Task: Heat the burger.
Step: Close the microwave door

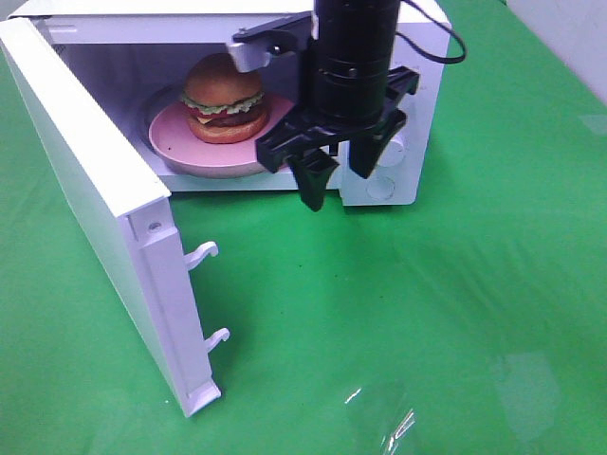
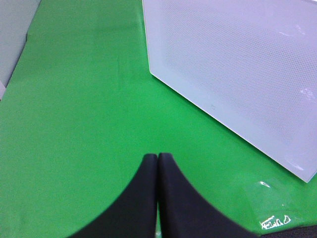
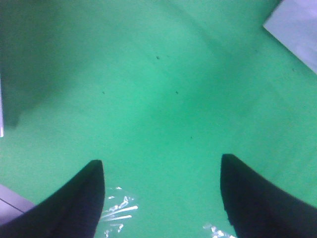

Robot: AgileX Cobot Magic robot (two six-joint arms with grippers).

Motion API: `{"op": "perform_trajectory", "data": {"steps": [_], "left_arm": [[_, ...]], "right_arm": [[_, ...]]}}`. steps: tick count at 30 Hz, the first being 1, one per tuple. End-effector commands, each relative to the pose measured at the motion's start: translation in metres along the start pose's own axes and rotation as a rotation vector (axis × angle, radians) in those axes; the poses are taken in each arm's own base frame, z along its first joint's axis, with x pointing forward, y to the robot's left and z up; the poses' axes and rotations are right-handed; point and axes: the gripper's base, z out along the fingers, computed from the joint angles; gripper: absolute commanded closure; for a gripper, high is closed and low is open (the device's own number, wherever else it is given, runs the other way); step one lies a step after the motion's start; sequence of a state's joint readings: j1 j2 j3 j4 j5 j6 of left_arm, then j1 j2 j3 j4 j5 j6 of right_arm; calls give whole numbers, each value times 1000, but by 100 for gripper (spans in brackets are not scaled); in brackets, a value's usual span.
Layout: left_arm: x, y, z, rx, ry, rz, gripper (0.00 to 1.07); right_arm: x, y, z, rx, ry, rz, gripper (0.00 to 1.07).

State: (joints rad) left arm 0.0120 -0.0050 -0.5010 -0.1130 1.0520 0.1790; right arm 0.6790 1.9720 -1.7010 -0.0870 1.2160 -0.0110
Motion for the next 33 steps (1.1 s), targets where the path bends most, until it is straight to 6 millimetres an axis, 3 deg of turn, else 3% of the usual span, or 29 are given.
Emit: {"op": "perform_trajectory", "data": {"steps": [1, 4, 5, 6, 7, 11, 12, 15, 16, 17, 20, 23, 25, 26, 27, 28, 29, 32, 33], "left_arm": [[1, 0, -2, -3, -30, -5, 106], [1, 0, -2, -3, -30, -5, 106], [1, 0, -2, -3, -30, -5, 106], [1, 0, -2, -3, -30, -5, 106], [1, 0, -2, -3, -30, -5, 106], [1, 0, -2, -3, -30, -5, 106], [1, 0, -2, -3, -30, -5, 106], [1, 0, -2, -3, -30, -5, 106], [1, 0, -2, -3, -30, -5, 106], [1, 0, -2, -3, -30, -5, 106], [1, 0, -2, -3, -30, -5, 106], [1, 0, -2, -3, -30, -5, 106], [1, 0, -2, -3, -30, -5, 106], [1, 0, -2, -3, -30, -5, 106], [1, 0, -2, -3, -30, -5, 106], [1, 0, -2, -3, -30, -5, 106], [1, 0, -2, -3, -30, -5, 106], [1, 0, -2, -3, -30, -5, 106], [1, 0, -2, -3, -30, -5, 106]], "right_arm": [[30, -42, -8, 25, 63, 121, 45], [35, -48, -9, 28, 66, 139, 45], [53, -76, -15, 39, 75, 236, 45], [53, -76, -15, 39, 75, 236, 45], [67, -93, -20, 48, 77, 307, 45], [89, -116, -30, 63, 75, 396, 45], [105, -129, -39, 74, 65, 452, 45], [120, -139, -47, 84, 55, 497, 45], [135, -146, -55, 93, 45, 539, 45], [135, -146, -55, 93, 45, 539, 45], [167, -146, -68, 107, 35, 610, 45], [181, -141, -72, 112, 35, 638, 45], [204, -128, -76, 138, 36, 676, 45], [204, -128, -76, 138, 36, 676, 45], [221, -118, -79, 145, 33, 688, 45], [221, -118, -79, 145, 33, 688, 45], [236, -108, -79, 151, 35, 686, 45], [251, -98, -78, 153, 32, 685, 45], [268, -88, -75, 166, 34, 679, 45]]}}
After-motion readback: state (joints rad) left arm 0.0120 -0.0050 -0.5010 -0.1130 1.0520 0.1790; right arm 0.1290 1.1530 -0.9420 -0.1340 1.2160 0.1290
